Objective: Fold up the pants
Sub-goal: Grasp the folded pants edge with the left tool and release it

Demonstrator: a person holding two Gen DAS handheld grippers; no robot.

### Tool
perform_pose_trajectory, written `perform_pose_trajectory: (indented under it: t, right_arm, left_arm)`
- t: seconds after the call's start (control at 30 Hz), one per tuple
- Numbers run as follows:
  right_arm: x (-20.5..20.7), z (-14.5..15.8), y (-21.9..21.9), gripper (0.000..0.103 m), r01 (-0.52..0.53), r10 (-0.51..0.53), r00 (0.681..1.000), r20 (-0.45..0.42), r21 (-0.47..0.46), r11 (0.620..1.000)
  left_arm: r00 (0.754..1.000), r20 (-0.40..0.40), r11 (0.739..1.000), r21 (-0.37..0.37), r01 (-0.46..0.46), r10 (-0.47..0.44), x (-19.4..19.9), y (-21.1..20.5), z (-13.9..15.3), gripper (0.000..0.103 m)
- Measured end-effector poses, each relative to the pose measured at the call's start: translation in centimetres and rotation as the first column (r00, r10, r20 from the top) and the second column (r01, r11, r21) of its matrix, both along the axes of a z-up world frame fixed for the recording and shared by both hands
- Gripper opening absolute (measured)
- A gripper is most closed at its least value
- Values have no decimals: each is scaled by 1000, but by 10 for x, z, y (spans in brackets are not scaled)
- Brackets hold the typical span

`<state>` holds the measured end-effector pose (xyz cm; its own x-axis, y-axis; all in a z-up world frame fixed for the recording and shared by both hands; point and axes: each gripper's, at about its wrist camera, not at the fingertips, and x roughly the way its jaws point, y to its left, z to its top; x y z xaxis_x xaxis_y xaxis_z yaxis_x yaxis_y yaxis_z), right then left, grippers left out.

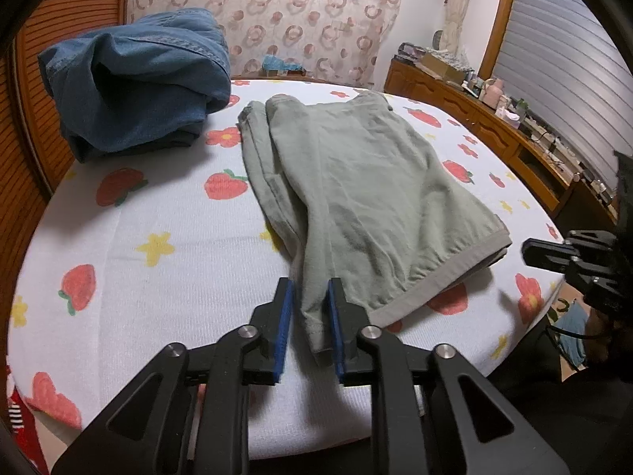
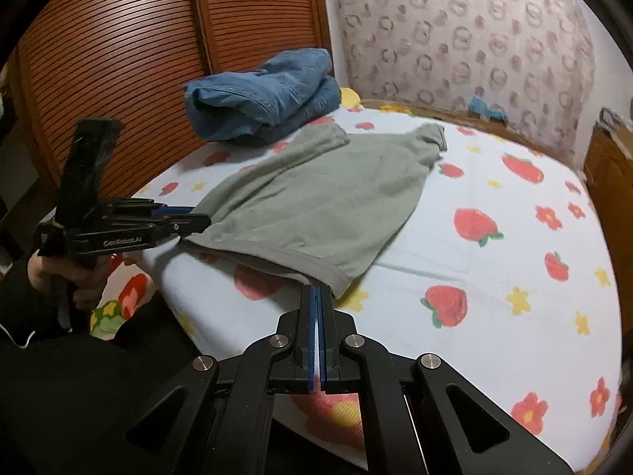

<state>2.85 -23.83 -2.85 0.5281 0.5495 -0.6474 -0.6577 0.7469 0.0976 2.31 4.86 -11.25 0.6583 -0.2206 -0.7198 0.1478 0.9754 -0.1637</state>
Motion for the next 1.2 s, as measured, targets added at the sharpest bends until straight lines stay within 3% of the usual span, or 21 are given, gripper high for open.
perform_pose_trajectory:
  t: [0.1, 0.2, 0.37, 0.53, 0.6, 0.87, 1.1, 1.2]
  right_arm:
    - [0, 5, -4, 1, 11, -11, 1000, 6, 15, 1000]
    - [3, 8, -5, 1, 25, -25, 999, 22, 21, 999]
    - [12, 13, -4, 7, 65, -66, 997, 49, 19, 998]
    - [34, 9, 8, 32, 103, -105, 993, 62, 29, 994]
    - [46, 5, 14, 38, 117, -118, 991, 62, 28, 993]
    - [86, -5, 29, 39, 167, -167, 984, 57, 12, 986]
    - [102, -12, 32, 39, 212, -211, 977, 38, -4, 977]
    - [107, -19, 32, 39, 212, -211, 977, 8, -6, 977]
  left_arm:
    - [1000, 19, 1000, 2, -3, 3, -1, 1, 8, 29]
    - [999, 49, 1000, -1, -8, 8, 0, 4, 17, 50]
    - [996, 93, 1000, 16, -12, 11, 12, 5, 34, 50]
    - [992, 120, 998, 52, 27, -33, 36, -8, 47, 50]
    - [991, 124, 997, 61, 42, -50, 46, -12, 50, 50]
    - [988, 110, 991, 89, 97, -107, 86, -31, 58, 49]
    - [985, 66, 983, 108, 150, -158, 122, -40, 57, 28]
    - [983, 38, 977, 123, 175, -181, 135, -48, 53, 28]
